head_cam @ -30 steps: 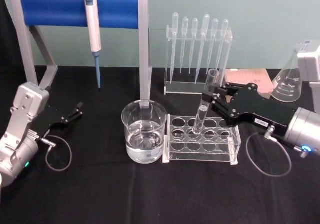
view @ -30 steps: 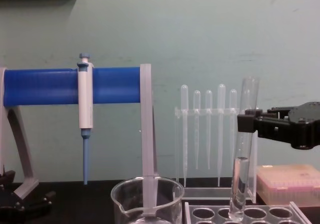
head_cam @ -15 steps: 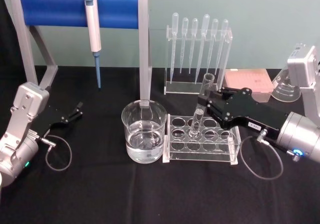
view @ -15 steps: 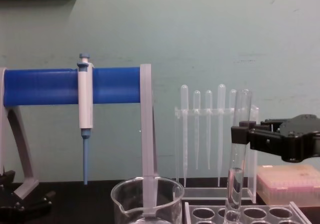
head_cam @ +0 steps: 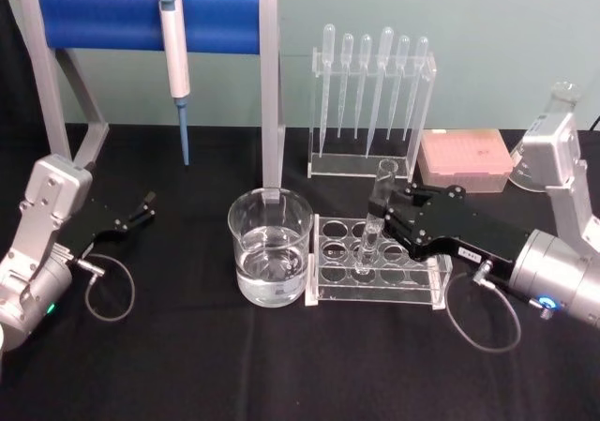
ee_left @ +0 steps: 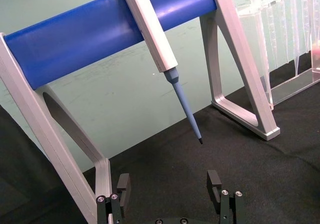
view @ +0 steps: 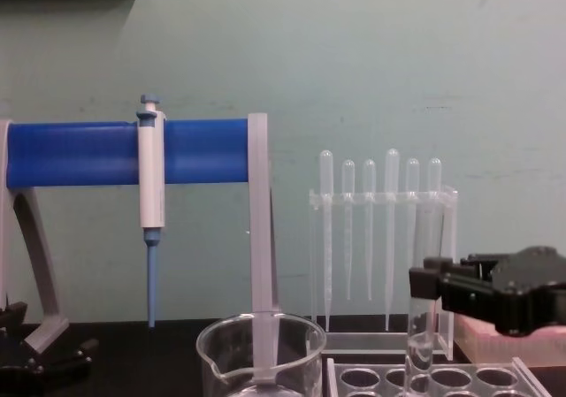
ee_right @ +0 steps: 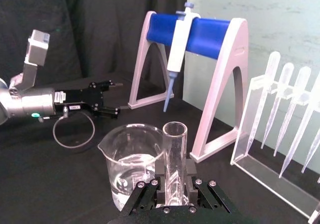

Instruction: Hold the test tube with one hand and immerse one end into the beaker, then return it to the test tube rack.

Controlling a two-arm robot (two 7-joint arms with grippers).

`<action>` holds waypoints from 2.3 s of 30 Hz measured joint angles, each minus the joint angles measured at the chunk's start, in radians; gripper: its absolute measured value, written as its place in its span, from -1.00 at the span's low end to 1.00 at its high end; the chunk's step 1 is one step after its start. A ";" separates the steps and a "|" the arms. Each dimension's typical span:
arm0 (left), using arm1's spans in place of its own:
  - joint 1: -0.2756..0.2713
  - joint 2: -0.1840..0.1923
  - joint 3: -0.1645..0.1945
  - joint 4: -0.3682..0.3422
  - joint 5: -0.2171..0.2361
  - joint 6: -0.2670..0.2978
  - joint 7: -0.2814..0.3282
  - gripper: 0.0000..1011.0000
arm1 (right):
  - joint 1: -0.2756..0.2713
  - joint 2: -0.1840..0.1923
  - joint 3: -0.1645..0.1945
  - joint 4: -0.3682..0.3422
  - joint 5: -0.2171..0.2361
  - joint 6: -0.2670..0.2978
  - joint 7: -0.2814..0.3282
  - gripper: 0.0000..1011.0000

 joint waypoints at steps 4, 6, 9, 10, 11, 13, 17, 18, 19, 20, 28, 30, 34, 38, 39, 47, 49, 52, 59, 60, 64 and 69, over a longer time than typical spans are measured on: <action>0.000 0.000 0.000 0.000 0.000 0.000 0.000 0.98 | -0.003 -0.012 -0.004 0.022 -0.010 -0.005 0.001 -0.53; 0.000 0.000 0.000 0.000 0.000 0.000 0.000 0.98 | -0.003 -0.016 -0.005 0.027 -0.012 -0.007 0.002 -0.53; 0.000 0.000 0.000 0.000 0.000 0.000 0.000 0.98 | -0.004 -0.023 -0.006 0.038 -0.017 -0.009 0.005 -0.53; 0.000 0.000 0.000 0.000 0.000 0.000 0.000 0.98 | -0.005 -0.025 -0.006 0.041 -0.020 -0.011 0.006 -0.53; 0.000 0.000 0.000 0.000 0.000 0.000 0.000 0.98 | -0.005 -0.026 -0.006 0.043 -0.021 -0.012 0.007 -0.53; 0.000 0.000 0.000 0.000 0.000 0.000 0.000 0.98 | -0.007 -0.029 -0.006 0.045 -0.024 -0.014 0.008 -0.53; 0.000 0.000 0.000 0.000 0.000 0.000 0.000 0.98 | -0.008 -0.033 -0.005 0.049 -0.027 -0.016 0.011 -0.53; 0.000 0.000 0.000 0.000 0.000 0.000 0.000 0.98 | -0.009 -0.033 -0.005 0.049 -0.027 -0.016 0.012 -0.53; 0.000 0.000 0.000 0.000 0.000 0.000 0.000 0.98 | -0.009 -0.034 -0.004 0.050 -0.028 -0.016 0.013 -0.53; 0.000 0.000 0.000 0.000 0.000 0.000 0.000 0.98 | -0.009 -0.034 -0.004 0.050 -0.028 -0.017 0.013 -0.53; 0.000 0.000 0.000 0.000 0.000 0.000 0.000 0.98 | -0.009 -0.033 -0.004 0.049 -0.028 -0.017 0.013 -0.53; 0.000 0.000 0.000 0.000 0.000 0.000 0.000 0.98 | -0.009 -0.033 -0.004 0.049 -0.028 -0.017 0.013 -0.53; 0.000 0.000 0.000 0.000 0.000 0.000 0.000 0.98 | -0.008 -0.033 -0.004 0.049 -0.028 -0.017 0.013 -0.44; 0.000 0.000 0.000 0.000 0.000 0.000 0.000 0.98 | -0.008 -0.033 -0.004 0.048 -0.028 -0.017 0.013 -0.21; 0.000 0.000 0.000 0.000 0.000 0.000 0.000 0.98 | -0.008 -0.033 -0.004 0.048 -0.028 -0.017 0.013 -0.17; 0.000 0.000 0.000 0.000 0.000 0.000 0.000 0.98 | -0.008 -0.032 -0.003 0.046 -0.026 -0.016 0.012 0.34; 0.000 0.000 0.000 0.000 0.000 0.000 0.000 0.98 | -0.012 -0.031 0.010 0.033 -0.019 -0.022 0.013 0.48; 0.000 0.000 0.000 0.000 0.000 0.000 0.000 0.98 | -0.017 -0.030 0.023 0.019 -0.010 -0.030 0.012 0.68; 0.000 0.000 0.000 0.000 0.000 0.000 0.000 0.98 | -0.036 -0.028 0.074 -0.041 0.029 -0.049 -0.004 0.98; 0.000 0.000 0.000 0.000 0.000 0.000 0.000 0.98 | -0.040 -0.028 0.081 -0.048 0.034 -0.051 -0.008 0.98; 0.000 0.000 0.000 0.000 0.000 0.000 0.000 0.98 | -0.063 -0.042 0.121 -0.077 0.053 -0.052 -0.063 0.98; 0.000 0.000 0.000 0.000 0.000 0.000 0.000 0.98 | -0.087 -0.068 0.158 -0.081 0.049 -0.052 -0.140 0.98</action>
